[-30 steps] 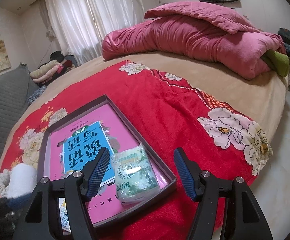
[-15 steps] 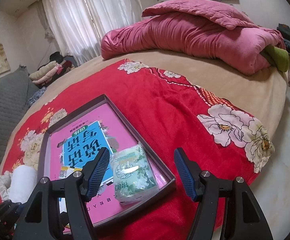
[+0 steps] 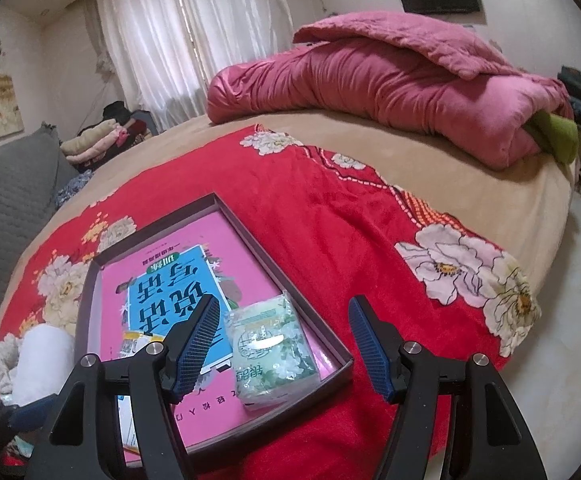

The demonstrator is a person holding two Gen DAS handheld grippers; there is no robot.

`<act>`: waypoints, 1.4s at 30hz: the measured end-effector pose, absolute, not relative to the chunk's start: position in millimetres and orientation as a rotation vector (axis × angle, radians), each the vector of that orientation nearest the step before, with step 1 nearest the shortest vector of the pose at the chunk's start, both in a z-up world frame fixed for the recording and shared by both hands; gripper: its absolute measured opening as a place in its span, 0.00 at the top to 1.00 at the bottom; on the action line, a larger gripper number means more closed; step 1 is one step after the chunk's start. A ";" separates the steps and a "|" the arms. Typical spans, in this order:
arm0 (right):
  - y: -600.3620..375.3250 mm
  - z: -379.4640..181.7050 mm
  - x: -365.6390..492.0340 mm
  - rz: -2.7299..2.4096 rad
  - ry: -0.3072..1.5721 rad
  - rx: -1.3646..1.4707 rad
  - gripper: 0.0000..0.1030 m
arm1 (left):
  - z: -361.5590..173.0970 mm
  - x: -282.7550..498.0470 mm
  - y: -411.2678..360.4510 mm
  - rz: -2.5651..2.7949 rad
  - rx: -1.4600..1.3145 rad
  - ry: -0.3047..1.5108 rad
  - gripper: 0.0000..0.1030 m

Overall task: Organize soft objects
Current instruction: 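Open the left tool and lift both tools away from the tray, then move both tools back over the pile of soft items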

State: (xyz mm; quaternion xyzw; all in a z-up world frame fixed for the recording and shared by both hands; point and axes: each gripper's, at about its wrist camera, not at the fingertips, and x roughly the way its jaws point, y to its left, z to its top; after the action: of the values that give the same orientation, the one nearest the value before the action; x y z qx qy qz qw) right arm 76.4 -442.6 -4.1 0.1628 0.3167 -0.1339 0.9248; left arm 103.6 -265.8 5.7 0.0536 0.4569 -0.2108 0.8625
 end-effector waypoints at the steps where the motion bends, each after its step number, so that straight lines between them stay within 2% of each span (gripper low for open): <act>1: -440.9 -2.3 75.0 -0.279 0.647 0.325 0.33 | 7.6 102.2 -264.6 -0.442 0.109 0.953 0.41; 4: -435.7 3.6 69.0 -0.283 0.638 0.309 0.32 | 13.7 97.9 -258.1 -0.438 0.094 0.939 0.41; 7: -427.9 10.9 62.9 -0.282 0.627 0.281 0.26 | 18.6 93.1 -250.5 -0.436 0.075 0.930 0.41; 42: -324.1 77.3 5.3 -0.196 0.541 0.052 0.25 | 43.5 35.2 -152.6 -0.374 -0.071 0.833 0.41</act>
State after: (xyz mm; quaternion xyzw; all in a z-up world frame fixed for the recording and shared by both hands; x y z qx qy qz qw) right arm 5.3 -324.1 77.3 0.0256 0.2667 -0.0964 0.9586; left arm 35.2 -152.6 43.5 -0.0342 0.4020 -0.1806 0.8970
